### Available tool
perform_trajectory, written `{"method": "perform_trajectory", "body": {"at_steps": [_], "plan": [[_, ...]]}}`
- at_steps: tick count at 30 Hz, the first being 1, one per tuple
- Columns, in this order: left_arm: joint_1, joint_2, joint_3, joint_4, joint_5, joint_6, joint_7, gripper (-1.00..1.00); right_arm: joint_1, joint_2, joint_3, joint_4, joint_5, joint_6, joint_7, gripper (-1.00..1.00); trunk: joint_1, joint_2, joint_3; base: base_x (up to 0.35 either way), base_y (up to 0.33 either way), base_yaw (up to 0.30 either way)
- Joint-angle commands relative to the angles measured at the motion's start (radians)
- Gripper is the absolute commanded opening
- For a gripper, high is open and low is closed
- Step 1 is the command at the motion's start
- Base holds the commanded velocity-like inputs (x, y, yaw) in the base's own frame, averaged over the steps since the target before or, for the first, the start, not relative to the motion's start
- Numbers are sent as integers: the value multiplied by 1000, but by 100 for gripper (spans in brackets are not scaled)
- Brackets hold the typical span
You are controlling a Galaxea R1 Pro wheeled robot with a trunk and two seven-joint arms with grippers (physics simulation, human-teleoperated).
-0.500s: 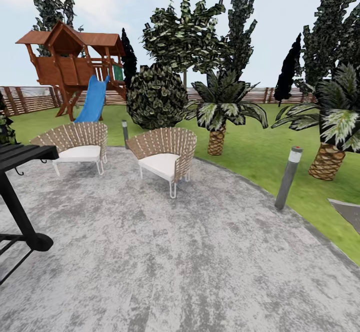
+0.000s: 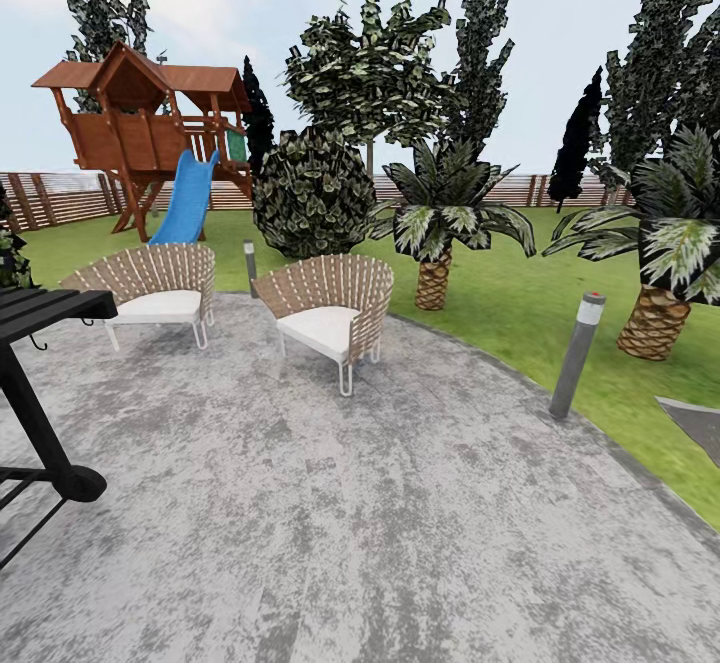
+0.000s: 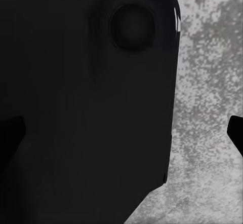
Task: Pick up the pesticide atomizer in the garden and spray insectifuge to fully cover both potted plants in the garden.
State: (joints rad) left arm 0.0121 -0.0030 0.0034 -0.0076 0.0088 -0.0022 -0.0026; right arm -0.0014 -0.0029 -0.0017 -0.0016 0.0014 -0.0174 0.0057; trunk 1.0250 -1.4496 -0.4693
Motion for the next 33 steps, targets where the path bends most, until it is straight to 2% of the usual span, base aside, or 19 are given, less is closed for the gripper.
{"method": "perform_trajectory", "body": {"at_steps": [1,4,19,20,33], "plan": [[0,1,0,-1,1,0,-1,100,0,0,0,0,0,-2,1,100,0,0,-1,0,0,0],[-1,4,0,-2,0,0,-3,100,0,-2,-2,-2,0,-2,1,100,0,0,-1,0,0,0],[-80,4,2,-88,7,0,-8,100,0,-2,-4,-81,-8,-1,2,100,0,0,-1,0,0,0],[-80,4,2,-361,7,0,-8,100,0,-2,-4,-349,-9,-1,2,100,0,0,-1,0,0,0],[-82,3,12,-391,16,2,-3,100,0,0,0,-407,-5,-1,-4,100,0,0,-1,0,0,0]]}}
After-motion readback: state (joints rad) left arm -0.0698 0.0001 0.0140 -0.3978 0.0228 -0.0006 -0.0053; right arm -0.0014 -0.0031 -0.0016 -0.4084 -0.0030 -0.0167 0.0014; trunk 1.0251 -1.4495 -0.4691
